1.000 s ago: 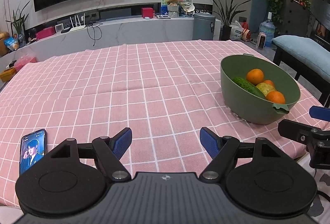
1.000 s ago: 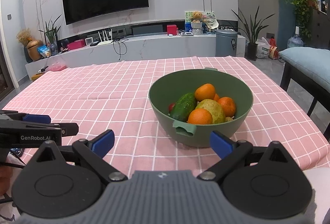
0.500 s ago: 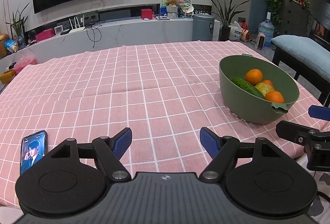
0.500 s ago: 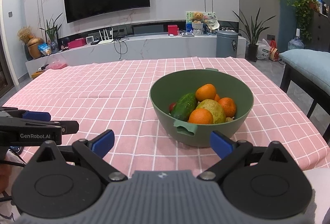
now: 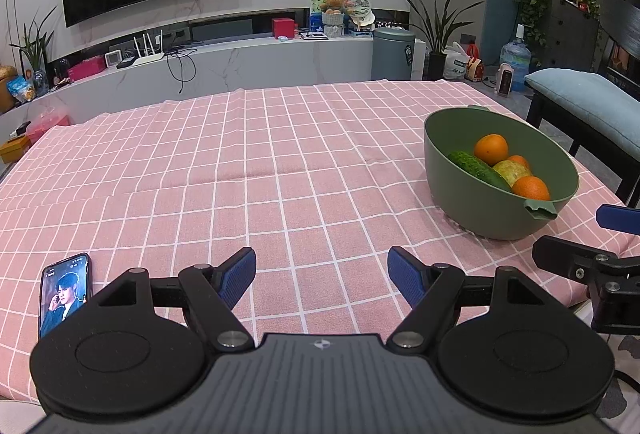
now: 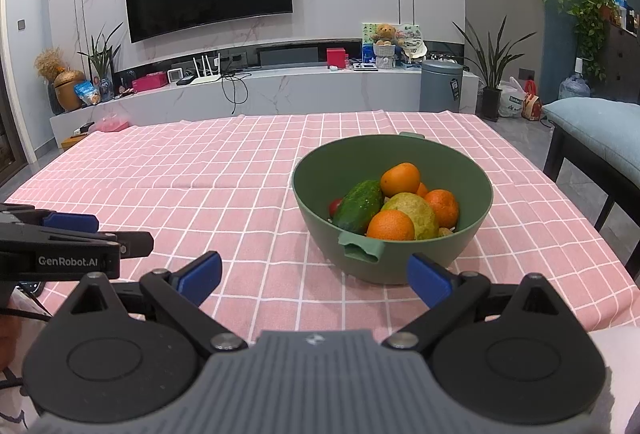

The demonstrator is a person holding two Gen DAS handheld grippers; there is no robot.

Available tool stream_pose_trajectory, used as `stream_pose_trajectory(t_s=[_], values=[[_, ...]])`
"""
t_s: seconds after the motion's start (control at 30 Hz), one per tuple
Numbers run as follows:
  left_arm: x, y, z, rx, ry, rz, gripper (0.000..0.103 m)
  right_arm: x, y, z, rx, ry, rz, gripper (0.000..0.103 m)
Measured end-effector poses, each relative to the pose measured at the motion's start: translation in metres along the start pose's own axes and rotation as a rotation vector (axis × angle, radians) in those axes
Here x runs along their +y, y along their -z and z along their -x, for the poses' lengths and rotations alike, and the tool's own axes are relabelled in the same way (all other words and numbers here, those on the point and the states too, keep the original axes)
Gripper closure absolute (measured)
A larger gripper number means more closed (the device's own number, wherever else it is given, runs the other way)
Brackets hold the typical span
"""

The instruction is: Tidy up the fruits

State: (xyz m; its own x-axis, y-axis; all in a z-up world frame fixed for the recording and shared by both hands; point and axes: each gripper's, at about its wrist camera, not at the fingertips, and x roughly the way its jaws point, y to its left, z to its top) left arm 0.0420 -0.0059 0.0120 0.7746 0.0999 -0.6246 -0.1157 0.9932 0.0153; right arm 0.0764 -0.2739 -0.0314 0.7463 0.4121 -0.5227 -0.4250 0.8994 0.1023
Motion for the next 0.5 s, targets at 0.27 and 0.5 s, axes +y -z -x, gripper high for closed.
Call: stream_pose_trajectory(t_s=[0.27, 0.5], values=[[-0.0002, 0.0003, -0.0003, 0.0, -0.001, 0.0, 0.015, 0.0003, 0.0, -0.0001, -0.001, 0.0, 0.001, 0.008], [-0.0008, -0.0007, -0.0004, -0.002, -0.001, -0.001, 0.015, 0.0005, 0.0001, -0.0002, -0.001, 0.0, 0.002, 0.008]])
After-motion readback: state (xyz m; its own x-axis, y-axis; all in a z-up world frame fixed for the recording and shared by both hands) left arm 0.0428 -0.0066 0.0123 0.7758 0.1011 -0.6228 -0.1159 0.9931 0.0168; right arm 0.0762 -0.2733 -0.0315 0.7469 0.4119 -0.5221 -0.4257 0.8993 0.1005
